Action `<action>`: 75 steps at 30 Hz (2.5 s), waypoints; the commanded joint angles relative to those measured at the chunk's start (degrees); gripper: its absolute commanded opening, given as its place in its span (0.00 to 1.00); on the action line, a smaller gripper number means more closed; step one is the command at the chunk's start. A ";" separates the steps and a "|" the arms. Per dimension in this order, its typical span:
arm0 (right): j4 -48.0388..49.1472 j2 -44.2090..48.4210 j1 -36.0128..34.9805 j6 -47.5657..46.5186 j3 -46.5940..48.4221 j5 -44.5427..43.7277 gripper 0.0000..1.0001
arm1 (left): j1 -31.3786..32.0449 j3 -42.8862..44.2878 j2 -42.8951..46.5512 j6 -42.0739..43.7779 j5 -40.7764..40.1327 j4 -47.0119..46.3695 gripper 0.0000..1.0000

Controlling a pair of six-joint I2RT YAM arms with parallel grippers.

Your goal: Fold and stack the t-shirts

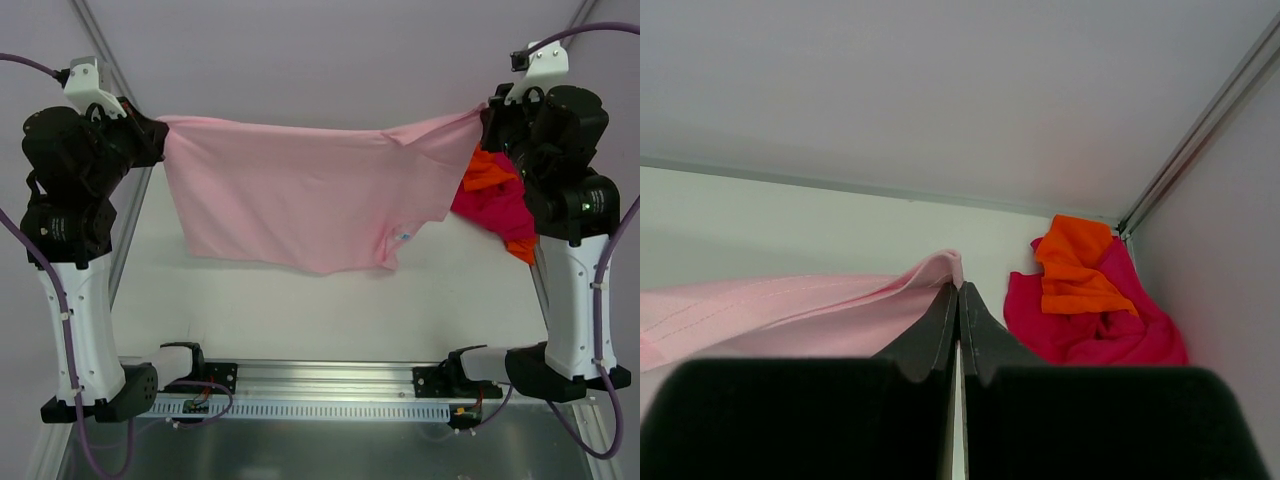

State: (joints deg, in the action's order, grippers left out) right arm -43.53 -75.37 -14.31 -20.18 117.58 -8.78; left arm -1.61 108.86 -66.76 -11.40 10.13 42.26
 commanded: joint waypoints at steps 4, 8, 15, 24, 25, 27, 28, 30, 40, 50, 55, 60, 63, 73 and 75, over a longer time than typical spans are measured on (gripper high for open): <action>2.92 0.75 -0.11 0.41 -0.25 -1.42 0.01 | -0.59 -0.40 -0.12 0.06 0.77 -3.06 0.00; 2.22 0.67 -0.20 0.06 2.56 -1.68 0.01 | -0.59 1.96 0.14 1.46 -0.72 -2.89 0.00; -0.15 0.58 -0.37 -0.20 10.65 -1.42 0.01 | -0.50 3.47 2.68 1.91 -0.82 -2.62 0.00; -2.88 4.26 -1.07 -0.91 10.48 0.16 0.01 | -0.59 -1.28 9.00 0.24 -1.16 -2.45 0.00; -2.79 5.05 -1.08 -1.08 10.13 -0.01 0.01 | -0.59 -1.11 9.45 0.15 -1.34 -2.27 0.00; -2.70 7.43 -1.16 -1.08 9.60 -0.28 0.01 | -0.59 -1.02 10.86 -0.29 -0.99 -1.83 0.00; -2.70 8.04 -1.08 -1.08 9.69 0.16 0.01 | -0.59 -0.58 11.21 -0.47 -0.73 -1.57 0.00; -2.79 9.97 -1.08 -0.82 9.69 0.77 0.01 | -0.59 -0.14 12.27 -0.73 -0.64 -0.87 0.00; -7.88 16.22 -1.16 1.55 14.25 4.73 0.01 | -0.59 9.61 16.83 -2.75 -3.10 10.63 0.00; -10.71 17.63 -0.55 1.29 6.72 -0.62 0.01 | -0.59 4.73 13.33 -4.07 -8.20 11.98 0.00; -4.29 12.72 -0.64 -1.70 -8.74 -6.43 0.01 | -0.59 -8.38 8.67 -4.95 -8.99 3.28 0.00; 5.10 4.99 -0.37 0.05 -16.23 -4.58 0.01 | -0.59 -18.32 1.74 -6.88 -8.11 -5.51 0.00; 10.55 -3.09 0.33 0.67 -18.52 -3.97 0.01 | -0.59 -24.38 -3.18 -7.06 -8.81 -13.59 0.00; 22.08 -36.73 3.85 1.12 -7.74 1.13 0.01 | -0.50 -21.51 -33.13 -8.38 -9.78 -28.10 0.00; 23.57 -40.62 4.02 0.41 -5.53 0.87 0.01 | -0.59 -17.55 -37.28 -7.50 -11.35 -29.68 0.00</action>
State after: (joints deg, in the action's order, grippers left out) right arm -25.91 -112.73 -10.87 -18.48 107.15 -7.62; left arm -1.61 86.24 -100.66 -18.92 2.26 20.08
